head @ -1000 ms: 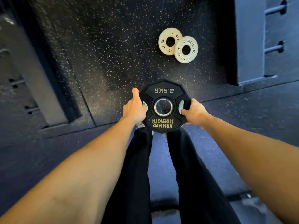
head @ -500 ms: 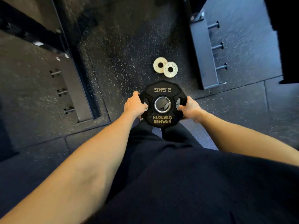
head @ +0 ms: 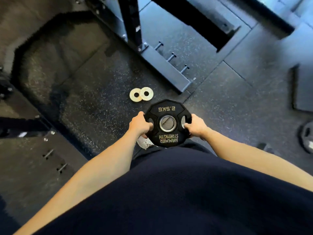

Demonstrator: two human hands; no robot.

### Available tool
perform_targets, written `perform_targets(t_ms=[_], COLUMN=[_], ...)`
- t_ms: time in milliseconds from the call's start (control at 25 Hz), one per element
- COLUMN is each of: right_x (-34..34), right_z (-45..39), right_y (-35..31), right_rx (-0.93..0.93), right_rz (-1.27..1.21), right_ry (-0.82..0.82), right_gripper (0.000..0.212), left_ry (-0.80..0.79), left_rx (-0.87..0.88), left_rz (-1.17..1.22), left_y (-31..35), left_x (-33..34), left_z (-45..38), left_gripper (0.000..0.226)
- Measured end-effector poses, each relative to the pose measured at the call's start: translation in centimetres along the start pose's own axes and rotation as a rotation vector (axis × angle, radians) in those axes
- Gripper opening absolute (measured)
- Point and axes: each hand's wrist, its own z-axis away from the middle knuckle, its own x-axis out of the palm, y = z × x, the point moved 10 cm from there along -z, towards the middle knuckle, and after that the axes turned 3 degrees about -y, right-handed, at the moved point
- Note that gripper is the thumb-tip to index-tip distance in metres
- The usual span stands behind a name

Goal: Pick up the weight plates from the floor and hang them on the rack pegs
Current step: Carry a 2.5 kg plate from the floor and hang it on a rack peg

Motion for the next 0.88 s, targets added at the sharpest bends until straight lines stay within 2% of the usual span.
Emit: perform_targets(t_ms=[200,320,440,520,640,880], right_x=[-4.1,-7.7,-12.2,-15.9,-20.8,-27.0], right_z=[2.0,2.9,3.5,3.9,3.9,1.1], right_y=[9.1,15.4,21.7,26.8,33.3,38.2], right_rx=[0.091,0.112,0.102,0.115,0.160,0.180], right_rz=[-0.216,-0.289,-0.317,-0.313,-0.366,-0.437], right_ry=[0.116,0.172,0.216,0.245,0.289,0.325], right_gripper=[0.038,0.037,0.034,0.034,0.032,0.032], left_ry=[-0.044,-0.105,-0.098,-0.132,-0.190,-0.154], left_rx=[0.173,0.217,0.250,0.282,0.292,0.343], left_rz=[-0.287,-0.292,-0.409,-0.390,-0.318,-0.470], left_y=[8.9,14.6,20.1,24.0,29.5,38.7], left_x=[5.5,10.9,16.9,22.0,28.1,32.5], left_z=[0.6,1.1,1.6,2.2,3.0,0.6], left_gripper=[0.047,0.041,0.049,0.050,0.039,0.032])
